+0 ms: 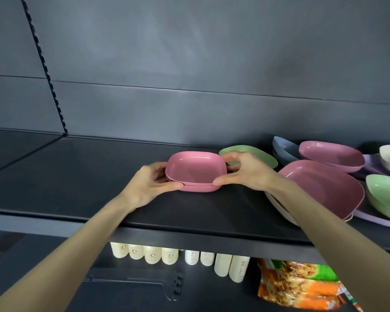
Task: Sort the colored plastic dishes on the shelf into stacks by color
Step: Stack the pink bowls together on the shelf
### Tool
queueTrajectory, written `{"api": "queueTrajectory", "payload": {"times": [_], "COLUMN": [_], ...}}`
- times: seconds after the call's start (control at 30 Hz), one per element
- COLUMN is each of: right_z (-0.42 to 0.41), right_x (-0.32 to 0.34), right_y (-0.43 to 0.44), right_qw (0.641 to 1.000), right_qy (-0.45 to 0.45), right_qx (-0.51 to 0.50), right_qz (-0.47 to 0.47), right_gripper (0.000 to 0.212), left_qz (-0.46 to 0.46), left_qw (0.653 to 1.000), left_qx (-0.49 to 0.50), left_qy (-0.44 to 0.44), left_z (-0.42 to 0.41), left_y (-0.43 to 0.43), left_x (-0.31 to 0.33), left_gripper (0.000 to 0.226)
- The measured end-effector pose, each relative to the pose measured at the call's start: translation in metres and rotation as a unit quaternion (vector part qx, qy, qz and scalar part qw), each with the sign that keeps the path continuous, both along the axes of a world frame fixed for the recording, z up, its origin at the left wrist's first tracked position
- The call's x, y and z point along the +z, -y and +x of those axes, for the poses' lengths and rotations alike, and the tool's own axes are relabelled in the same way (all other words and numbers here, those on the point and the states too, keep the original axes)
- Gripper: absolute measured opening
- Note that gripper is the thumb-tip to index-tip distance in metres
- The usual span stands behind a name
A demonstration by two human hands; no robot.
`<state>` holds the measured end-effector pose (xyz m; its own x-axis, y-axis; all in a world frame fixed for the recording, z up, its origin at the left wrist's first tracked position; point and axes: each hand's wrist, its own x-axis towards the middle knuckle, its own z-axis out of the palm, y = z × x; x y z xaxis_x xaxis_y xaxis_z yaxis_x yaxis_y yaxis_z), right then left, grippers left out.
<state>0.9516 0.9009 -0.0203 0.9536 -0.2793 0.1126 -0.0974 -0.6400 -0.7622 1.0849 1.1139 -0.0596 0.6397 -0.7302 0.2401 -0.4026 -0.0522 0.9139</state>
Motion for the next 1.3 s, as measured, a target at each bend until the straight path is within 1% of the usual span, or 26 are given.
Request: {"api": "queueTrajectory", "payload": {"times": [0.1, 0.23, 0.33, 0.37, 0.47, 0.5, 0.57, 0.6, 0.67, 0.7, 0.77, 0.87, 0.97, 1.03, 1.2, 1.3], "right_z": [0.000, 0.001, 0.000, -0.001, -0.004, -0.006, -0.008, -0.009, -0.014, -0.018, -0.026, -0.042, -0.067, -0.087, -0.135, -0.164], "right_x": [0.001, -0.002, 0.000, 0.002, 0.004, 0.005, 0.009, 0.011, 0.015, 0.018, 0.025, 0.035, 0.049, 0.058, 0.067, 0.069], "right_y": [0.000, 0.003, 0.001, 0.000, -0.004, -0.004, -0.006, -0.006, -0.004, -0.003, 0.003, 0.018, 0.032, 0.042, 0.077, 0.089], "right_qw": [1.000, 0.999, 0.998, 0.998, 0.994, 0.993, 0.991, 0.990, 0.987, 0.983, 0.975, 0.967, 0.957, 0.948, 0.928, 0.924], "right_qy": [-0.017, -0.035, -0.052, -0.057, -0.069, -0.072, -0.073, -0.073, -0.064, -0.058, -0.044, -0.044, -0.031, -0.022, -0.029, -0.041], "right_qx": [-0.004, -0.005, -0.004, -0.005, -0.013, -0.016, -0.025, -0.030, -0.044, -0.052, -0.065, -0.081, -0.094, -0.104, -0.120, -0.114], "right_qz": [0.004, -0.006, -0.029, -0.041, -0.084, -0.095, -0.111, -0.117, -0.141, -0.164, -0.209, -0.239, -0.272, -0.301, -0.351, -0.364], "right_gripper": [0.059, 0.051, 0.051, 0.054, 0.072, 0.072, 0.059, 0.051, 0.041, 0.041, 0.047, 0.053, 0.050, 0.048, 0.040, 0.039], "left_qz": [0.012, 0.048, 0.061, 0.063, 0.090, 0.107, 0.151, 0.177, 0.224, 0.237, 0.236, 0.226, 0.226, 0.215, 0.210, 0.204], "left_qw": [1.000, 0.996, 0.995, 0.995, 0.993, 0.991, 0.983, 0.977, 0.959, 0.949, 0.937, 0.927, 0.914, 0.907, 0.898, 0.902], "left_qx": [0.000, 0.011, 0.012, 0.009, 0.004, 0.004, 0.009, 0.015, 0.046, 0.067, 0.083, 0.038, 0.007, -0.011, -0.034, -0.041], "left_qy": [0.016, 0.071, 0.079, 0.078, 0.082, 0.086, 0.103, 0.120, 0.170, 0.198, 0.243, 0.297, 0.338, 0.363, 0.384, 0.378], "left_z": [0.002, 0.003, 0.002, 0.002, 0.001, 0.001, 0.000, -0.002, -0.006, -0.010, -0.017, -0.030, -0.046, -0.060, -0.100, -0.124], "left_y": [-0.001, -0.001, -0.002, -0.003, -0.005, -0.006, -0.008, -0.009, -0.010, -0.010, -0.006, 0.010, 0.036, 0.055, 0.097, 0.113], "left_x": [-0.003, -0.005, -0.002, -0.001, 0.005, 0.007, 0.016, 0.022, 0.034, 0.040, 0.054, 0.070, 0.084, 0.091, 0.100, 0.094], "left_gripper": [0.043, 0.039, 0.038, 0.038, 0.034, 0.031, 0.028, 0.031, 0.045, 0.050, 0.051, 0.054, 0.065, 0.066, 0.063, 0.067]}}
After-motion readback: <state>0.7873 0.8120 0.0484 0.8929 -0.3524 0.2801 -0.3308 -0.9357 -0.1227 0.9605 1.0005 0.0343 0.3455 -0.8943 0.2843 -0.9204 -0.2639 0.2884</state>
